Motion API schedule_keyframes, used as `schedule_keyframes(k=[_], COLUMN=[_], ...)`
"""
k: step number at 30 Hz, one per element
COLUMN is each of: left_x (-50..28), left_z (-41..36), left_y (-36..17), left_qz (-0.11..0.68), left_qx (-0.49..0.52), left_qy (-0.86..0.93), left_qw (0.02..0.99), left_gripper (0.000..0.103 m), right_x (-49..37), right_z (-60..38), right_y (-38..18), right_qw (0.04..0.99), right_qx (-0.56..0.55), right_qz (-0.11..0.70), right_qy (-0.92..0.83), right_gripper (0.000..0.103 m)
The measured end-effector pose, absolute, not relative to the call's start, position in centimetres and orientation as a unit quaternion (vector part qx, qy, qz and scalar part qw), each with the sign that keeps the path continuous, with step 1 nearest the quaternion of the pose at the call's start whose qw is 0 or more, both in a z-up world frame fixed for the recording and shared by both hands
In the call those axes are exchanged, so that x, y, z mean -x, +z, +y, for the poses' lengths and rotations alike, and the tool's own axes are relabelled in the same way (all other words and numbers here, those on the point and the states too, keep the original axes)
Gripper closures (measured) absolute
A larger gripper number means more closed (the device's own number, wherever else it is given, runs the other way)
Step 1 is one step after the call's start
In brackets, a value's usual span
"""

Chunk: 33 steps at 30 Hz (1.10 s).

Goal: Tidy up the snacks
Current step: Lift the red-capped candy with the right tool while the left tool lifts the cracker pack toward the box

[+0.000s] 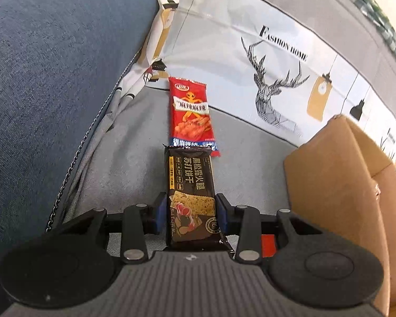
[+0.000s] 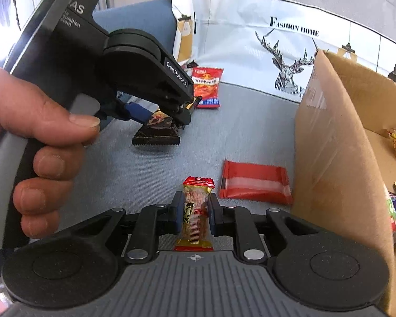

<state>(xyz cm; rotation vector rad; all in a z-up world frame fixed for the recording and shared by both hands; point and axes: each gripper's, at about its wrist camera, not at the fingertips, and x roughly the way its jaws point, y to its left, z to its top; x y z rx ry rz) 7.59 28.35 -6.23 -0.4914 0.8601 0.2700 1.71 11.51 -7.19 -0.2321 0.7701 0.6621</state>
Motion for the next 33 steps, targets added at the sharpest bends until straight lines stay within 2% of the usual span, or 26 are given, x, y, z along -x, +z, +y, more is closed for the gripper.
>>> schedule_keyframes(k=[33], left_x=[-6.1], left_z=[29.1], left_y=[-4.4], left_qz=[0.326], left_qx=[0.31], left_qy=[0.085], left_qw=[0.889], left_gripper=[0.061], right_x=[-0.9], right_z=[10.5], right_y=[-5.0], right_qw=[0.891], right_qx=[0.088], right_qz=[0.306], right_qy=[0.323], right_gripper=[0.083])
